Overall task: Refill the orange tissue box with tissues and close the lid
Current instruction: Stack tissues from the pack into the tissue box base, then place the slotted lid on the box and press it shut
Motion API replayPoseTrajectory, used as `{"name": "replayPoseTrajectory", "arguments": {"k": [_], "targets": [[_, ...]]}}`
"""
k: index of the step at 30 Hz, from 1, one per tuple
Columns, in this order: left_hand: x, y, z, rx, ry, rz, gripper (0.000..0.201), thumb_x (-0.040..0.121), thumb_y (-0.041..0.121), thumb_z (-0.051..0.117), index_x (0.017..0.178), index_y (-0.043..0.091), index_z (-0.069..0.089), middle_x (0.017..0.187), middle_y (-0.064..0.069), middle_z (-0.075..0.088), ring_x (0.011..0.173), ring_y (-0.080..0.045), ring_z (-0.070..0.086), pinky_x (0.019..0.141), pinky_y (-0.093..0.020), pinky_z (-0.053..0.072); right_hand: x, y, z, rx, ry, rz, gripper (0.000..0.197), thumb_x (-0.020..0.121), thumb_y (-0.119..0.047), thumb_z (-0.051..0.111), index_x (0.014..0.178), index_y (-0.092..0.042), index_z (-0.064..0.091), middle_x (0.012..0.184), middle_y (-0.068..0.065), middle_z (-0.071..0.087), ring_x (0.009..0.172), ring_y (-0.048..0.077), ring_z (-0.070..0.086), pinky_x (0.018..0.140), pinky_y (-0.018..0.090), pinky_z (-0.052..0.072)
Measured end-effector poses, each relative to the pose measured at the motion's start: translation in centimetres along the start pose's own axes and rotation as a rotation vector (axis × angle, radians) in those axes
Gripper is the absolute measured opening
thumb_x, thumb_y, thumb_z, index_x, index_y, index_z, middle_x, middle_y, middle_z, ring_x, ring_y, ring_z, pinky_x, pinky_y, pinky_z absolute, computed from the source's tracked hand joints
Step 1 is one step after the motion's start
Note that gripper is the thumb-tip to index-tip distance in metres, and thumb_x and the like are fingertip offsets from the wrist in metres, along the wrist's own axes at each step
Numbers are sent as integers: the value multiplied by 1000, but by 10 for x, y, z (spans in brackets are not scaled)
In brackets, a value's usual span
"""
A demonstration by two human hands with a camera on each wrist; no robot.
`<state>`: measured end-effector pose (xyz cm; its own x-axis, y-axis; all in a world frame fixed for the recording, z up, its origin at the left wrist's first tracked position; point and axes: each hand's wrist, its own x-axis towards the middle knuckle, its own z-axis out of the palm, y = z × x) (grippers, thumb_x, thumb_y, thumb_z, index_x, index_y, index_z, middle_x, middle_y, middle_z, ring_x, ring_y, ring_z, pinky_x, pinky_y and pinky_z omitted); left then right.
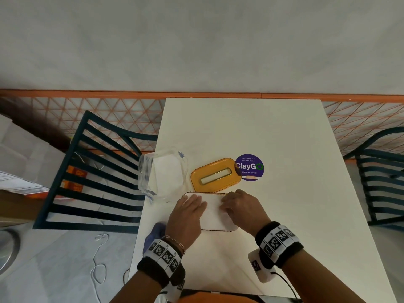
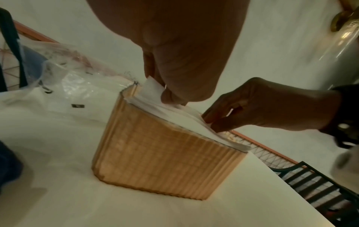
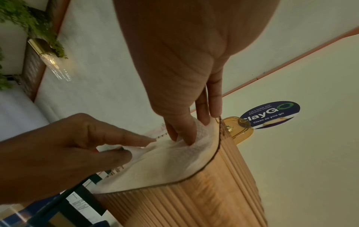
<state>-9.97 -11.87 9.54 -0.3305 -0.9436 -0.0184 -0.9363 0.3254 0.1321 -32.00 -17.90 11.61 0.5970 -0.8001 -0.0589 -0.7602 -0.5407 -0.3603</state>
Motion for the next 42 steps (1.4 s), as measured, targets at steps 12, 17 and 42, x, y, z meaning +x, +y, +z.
{"name": "replayPoseTrajectory", "arguments": {"k": [12,17,42], "targets": [[-14,50,23,-39,-66,-126,67,103,58,35,157,18,38,165,-11,32,153,-33,29,119,-54,34,14,22,-39,226,-188,76,33,80,-46,80,110,-35,76,119,-18,69,107,6,59,92,26,49],[-16,49,28,-63,-48,-142,75,100,65,40,159,19,34,168,-10,25,154,-34,25,118,-59,34,64,78,-63,148,-101,239,51,74,-42,85,122,-35,68,119,-10,69,108,14,63,92,27,51],[-17,48,34,-7,-106,-118,94,83,64,67,160,25,30,167,-16,25,151,-40,28,111,-63,41,111,101,-34,-211,-544,199,121,34,-64,85,137,-19,43,135,1,42,125,23,41,96,38,52]]}}
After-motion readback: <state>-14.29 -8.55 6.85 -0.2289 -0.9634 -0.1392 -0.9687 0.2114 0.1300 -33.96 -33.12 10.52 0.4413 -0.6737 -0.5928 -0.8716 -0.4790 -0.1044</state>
